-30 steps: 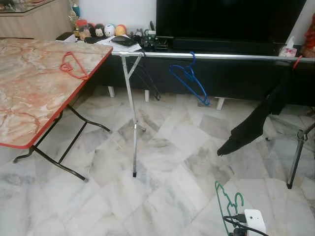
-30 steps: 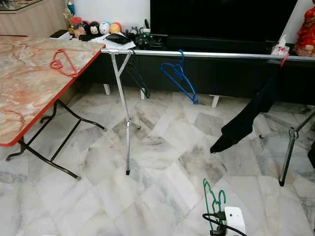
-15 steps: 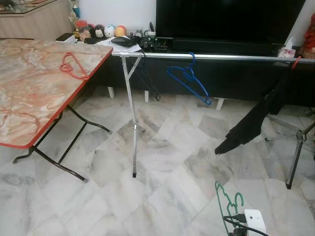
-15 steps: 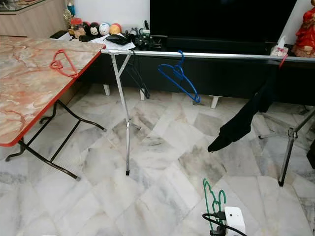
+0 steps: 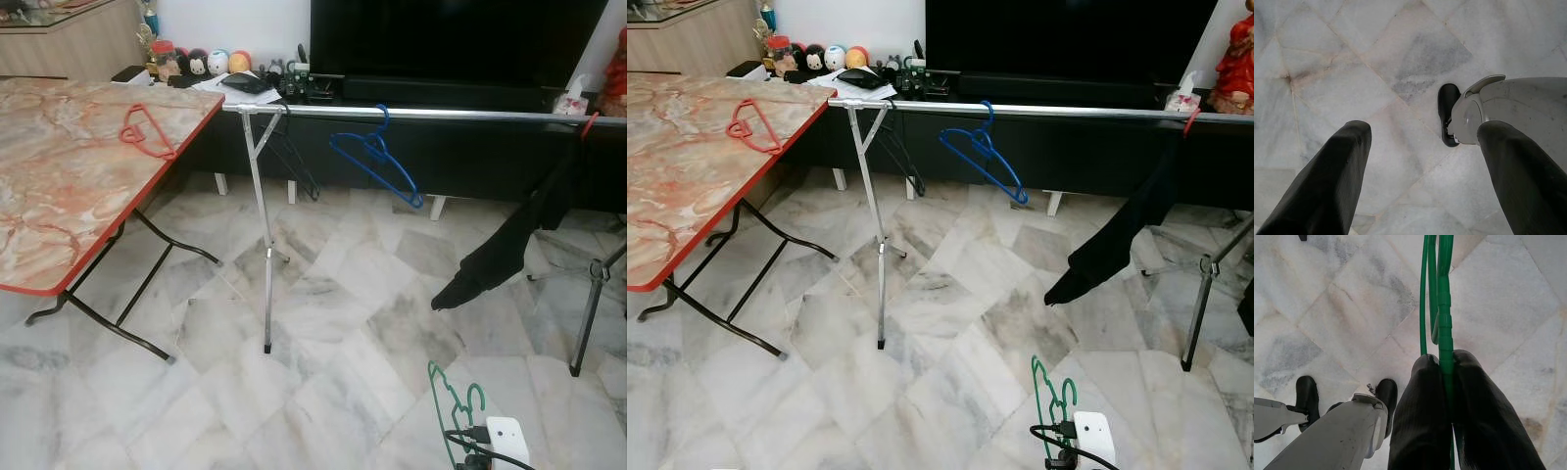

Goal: Hang hanger

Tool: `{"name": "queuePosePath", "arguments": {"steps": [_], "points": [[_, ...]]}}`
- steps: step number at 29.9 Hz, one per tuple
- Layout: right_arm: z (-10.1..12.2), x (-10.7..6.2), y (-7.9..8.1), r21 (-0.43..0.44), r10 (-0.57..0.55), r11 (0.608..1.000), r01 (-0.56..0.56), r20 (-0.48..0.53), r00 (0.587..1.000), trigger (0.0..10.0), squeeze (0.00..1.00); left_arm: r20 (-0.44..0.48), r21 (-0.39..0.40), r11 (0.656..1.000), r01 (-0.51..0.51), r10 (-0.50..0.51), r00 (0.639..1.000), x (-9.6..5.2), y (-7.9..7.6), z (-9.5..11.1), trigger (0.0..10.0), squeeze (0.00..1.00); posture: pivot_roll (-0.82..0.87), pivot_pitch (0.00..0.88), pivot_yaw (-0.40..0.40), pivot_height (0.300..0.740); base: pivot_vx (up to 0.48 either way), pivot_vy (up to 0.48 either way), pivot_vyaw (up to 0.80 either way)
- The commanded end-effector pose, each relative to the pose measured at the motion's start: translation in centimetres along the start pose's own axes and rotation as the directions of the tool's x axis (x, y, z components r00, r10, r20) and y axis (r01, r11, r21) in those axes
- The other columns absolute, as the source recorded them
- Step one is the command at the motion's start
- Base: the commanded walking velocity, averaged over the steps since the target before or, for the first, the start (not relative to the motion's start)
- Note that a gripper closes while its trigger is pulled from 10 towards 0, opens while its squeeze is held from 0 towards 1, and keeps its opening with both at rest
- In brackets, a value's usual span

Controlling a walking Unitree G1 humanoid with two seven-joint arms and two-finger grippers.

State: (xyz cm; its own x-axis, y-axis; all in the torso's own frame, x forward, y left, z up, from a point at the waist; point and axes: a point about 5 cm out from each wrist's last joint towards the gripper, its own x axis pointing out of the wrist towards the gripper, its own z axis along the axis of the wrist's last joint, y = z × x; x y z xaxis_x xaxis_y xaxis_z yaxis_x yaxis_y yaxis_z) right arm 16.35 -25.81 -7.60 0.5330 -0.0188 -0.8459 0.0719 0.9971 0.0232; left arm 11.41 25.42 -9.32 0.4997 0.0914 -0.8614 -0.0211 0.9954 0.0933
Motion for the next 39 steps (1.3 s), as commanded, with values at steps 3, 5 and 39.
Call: {"name": "queuePosePath", "arguments": {"steps": [3, 5, 39], "points": [[0.13, -0.02, -0.17, -0.004, -0.008, 1.0, 0.008, -0.002, 1.0, 10.0, 0.0, -0.007, 0.012, 1.0, -0.022, 0.022, 1.0, -0.13, 0.36, -0.3, 10.0, 0.0, 0.02, 0.0, -0.04, 0.716, 0.0, 0.0, 0.0], [0.13, -0.02, -0.17, -0.004, -0.008, 1.0, 0.008, -0.002, 1.0, 10.0, 0.0, -0.007, 0.012, 1.0, -0.022, 0.022, 1.0, -0.13, 0.36, -0.3, 10.0, 0.0, 0.02, 0.0, -0.04, 0.716, 0.0, 0.0, 0.0], [0.18, -0.06, -0.5, -0.004, -0.06, 0.998, 0.06, 0.007, 0.998, 10.0, 0.0, 0.041, 0.001, 0.996, -0.088, 0.088, 0.995, -0.23, 0.74, -0.02, 10.0, 0.0, 0.02, 0.0, -0.04, 0.716, 0.0, 0.0, 0.0]]}}
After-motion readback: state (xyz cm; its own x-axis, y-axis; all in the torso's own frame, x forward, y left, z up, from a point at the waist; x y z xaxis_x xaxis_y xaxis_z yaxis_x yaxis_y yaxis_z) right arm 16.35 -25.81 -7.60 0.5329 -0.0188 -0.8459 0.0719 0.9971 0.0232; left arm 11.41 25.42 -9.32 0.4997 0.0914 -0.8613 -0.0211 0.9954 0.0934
